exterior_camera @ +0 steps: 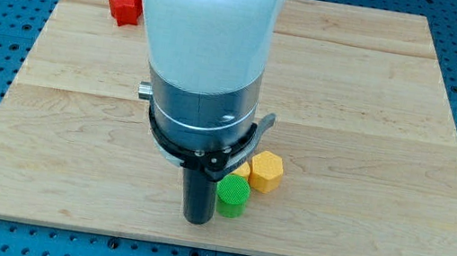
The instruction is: Move the red blocks into blue blocks
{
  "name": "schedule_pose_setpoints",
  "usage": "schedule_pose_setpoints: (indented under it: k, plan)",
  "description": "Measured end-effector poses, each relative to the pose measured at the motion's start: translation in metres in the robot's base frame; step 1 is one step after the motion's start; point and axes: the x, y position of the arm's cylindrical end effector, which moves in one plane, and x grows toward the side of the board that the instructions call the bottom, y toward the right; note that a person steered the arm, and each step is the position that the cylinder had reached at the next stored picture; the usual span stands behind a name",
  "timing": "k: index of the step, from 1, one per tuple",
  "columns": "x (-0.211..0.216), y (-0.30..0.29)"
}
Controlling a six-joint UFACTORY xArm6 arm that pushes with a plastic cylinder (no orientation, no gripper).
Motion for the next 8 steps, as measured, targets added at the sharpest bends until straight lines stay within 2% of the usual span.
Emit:
schedule_pose_setpoints:
  k: [1,3,4,5,7,8]
  plan:
    - [0.008,0.002]
    - [-0.002,-0.001]
    - [0.014,-0.003]
    - [-0.001,-0.024]
    - [-0.078,-0.115]
    - [-0.122,-0.142]
